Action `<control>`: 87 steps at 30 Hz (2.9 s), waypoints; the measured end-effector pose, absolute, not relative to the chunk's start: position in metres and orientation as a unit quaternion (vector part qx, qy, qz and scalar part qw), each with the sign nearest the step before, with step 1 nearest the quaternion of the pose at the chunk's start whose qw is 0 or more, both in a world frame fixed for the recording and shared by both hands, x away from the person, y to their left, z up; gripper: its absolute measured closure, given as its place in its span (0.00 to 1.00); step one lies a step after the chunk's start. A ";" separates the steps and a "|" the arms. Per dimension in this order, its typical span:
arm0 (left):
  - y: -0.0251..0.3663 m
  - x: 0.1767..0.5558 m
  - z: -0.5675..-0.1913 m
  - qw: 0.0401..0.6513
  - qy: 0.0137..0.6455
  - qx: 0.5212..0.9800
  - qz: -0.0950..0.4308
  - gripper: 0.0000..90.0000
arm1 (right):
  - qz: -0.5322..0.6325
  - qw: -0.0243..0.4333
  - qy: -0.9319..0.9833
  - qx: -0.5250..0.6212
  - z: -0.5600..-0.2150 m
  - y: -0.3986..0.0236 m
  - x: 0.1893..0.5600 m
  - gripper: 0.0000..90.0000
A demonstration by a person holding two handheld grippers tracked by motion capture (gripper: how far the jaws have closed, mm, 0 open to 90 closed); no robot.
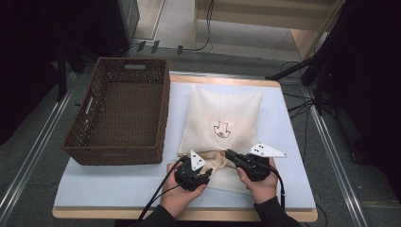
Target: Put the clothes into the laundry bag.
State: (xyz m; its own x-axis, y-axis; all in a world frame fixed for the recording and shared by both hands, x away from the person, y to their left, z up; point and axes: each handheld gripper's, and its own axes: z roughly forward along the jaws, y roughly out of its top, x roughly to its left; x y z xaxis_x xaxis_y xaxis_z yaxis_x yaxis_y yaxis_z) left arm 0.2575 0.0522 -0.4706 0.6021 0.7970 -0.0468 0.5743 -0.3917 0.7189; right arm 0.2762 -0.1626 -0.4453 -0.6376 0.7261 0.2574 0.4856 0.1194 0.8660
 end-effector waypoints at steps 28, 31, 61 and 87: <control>0.039 0.285 -0.463 0.385 0.454 0.781 0.189 0.71 | 0.515 0.109 0.740 0.418 -0.448 -0.164 0.278 0.98; 0.043 0.279 -0.461 0.391 0.449 0.782 0.187 0.68 | 0.515 0.109 0.739 0.420 -0.448 -0.164 0.279 0.98; 0.010 0.315 -0.473 0.320 0.469 0.791 0.229 0.92 | 0.507 0.109 0.745 0.421 -0.451 -0.161 0.278 0.98; 0.138 0.235 -0.463 0.359 0.448 0.798 0.185 0.61 | 0.438 0.091 0.780 0.437 -0.482 -0.166 0.276 0.79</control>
State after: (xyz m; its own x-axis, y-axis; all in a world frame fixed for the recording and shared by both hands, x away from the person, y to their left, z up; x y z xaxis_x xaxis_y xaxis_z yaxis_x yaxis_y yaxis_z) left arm 0.2346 0.1377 -0.4626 0.5309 0.8471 -0.0256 0.5815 -0.3421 0.7381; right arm 0.2762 -0.1659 -0.4820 -0.6018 0.7616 0.2403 0.6013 0.2341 0.7640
